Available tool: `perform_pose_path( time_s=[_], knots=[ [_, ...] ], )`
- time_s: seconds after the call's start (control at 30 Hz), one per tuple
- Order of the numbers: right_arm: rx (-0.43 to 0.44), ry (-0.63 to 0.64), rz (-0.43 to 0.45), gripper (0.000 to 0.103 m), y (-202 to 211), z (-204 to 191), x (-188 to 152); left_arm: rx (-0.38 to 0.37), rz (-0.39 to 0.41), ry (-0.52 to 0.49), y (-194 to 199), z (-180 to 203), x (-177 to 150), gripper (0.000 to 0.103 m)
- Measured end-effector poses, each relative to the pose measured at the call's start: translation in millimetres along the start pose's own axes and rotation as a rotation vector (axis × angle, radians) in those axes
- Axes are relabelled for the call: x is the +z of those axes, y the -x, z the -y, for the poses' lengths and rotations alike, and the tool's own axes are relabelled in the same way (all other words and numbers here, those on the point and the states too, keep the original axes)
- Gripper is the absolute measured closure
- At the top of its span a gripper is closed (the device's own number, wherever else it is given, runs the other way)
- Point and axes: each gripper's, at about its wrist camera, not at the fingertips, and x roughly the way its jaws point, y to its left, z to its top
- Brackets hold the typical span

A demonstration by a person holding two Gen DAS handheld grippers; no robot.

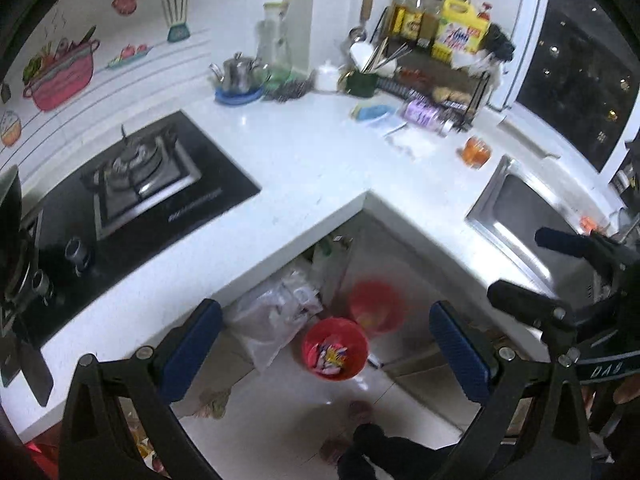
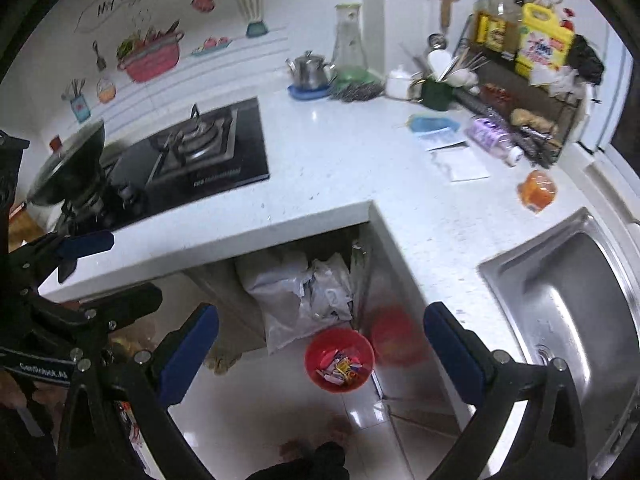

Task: Collect trash
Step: 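Raise both tools back up toward the leaflet and sponge on the counter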

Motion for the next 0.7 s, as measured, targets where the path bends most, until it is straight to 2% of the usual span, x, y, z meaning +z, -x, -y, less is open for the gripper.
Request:
perform_pose_path(
  time_s=[0.1, 0.37, 0.7],
  knots=[
    [-0.019, -0.012, 0.022, 0.001, 11, 4, 7, -0.023, 0.022, -0.029, 5, 12, 16, 0.000],
    [-0.061, -0.077, 0.064, 0.001, 28, 33, 22, -0.025, 0.050, -0.103, 2, 42, 54, 0.000],
    [-0.078, -0.141, 0.089, 0.001, 3, 89, 66, -0.048, 0.039, -0.184, -55, 73, 130, 0.000]
  ],
)
